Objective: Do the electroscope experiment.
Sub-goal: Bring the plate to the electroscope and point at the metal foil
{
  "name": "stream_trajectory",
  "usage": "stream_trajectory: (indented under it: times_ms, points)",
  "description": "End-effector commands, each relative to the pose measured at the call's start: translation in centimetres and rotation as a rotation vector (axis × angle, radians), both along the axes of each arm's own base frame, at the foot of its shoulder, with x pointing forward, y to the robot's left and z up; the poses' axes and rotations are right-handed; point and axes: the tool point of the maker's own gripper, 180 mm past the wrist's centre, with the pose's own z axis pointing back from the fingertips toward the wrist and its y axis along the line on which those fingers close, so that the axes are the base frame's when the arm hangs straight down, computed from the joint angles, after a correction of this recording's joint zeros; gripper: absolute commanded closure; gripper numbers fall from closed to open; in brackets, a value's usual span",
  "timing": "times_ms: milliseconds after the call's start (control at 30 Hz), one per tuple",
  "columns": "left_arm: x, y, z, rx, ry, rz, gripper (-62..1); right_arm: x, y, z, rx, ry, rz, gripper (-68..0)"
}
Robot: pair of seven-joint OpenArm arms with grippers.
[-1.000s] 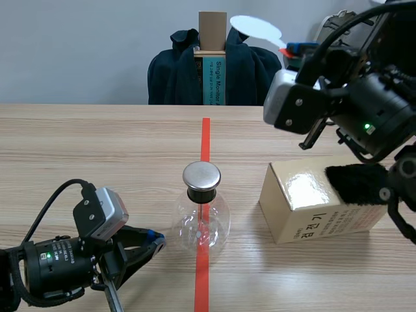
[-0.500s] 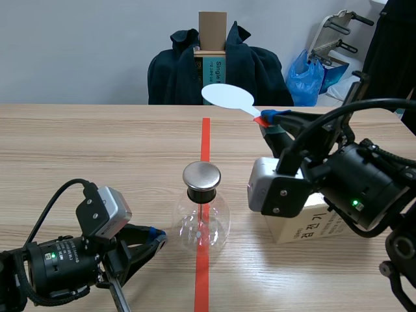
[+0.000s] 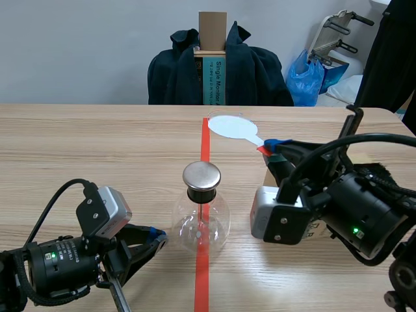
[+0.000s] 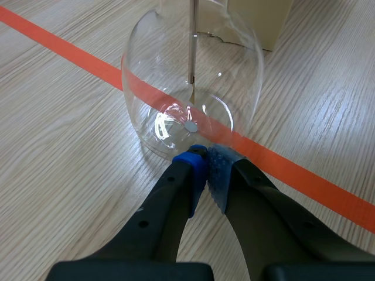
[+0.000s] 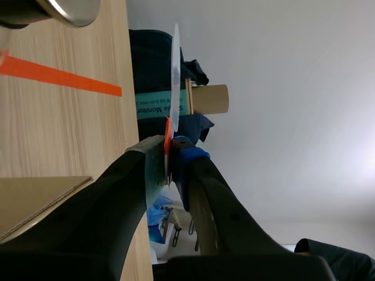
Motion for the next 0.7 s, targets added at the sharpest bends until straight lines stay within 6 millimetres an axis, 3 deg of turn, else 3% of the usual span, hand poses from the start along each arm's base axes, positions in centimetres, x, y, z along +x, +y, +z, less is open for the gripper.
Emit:
stream_trajectory:
  times_ms: [0, 667]
  points:
    - [0.3, -0.3, 0.7, -0.025, -0.016, 0.003, -2.7, 0.4, -0.6, 0.3, -0.003, -0.024, -0.018, -0.6]
    - [0.3, -0.3, 0.7, -0.025, -0.016, 0.003, -2.7, -0.8, 0.1, 0.0, -0.004, -0.041, 0.041, -0.6]
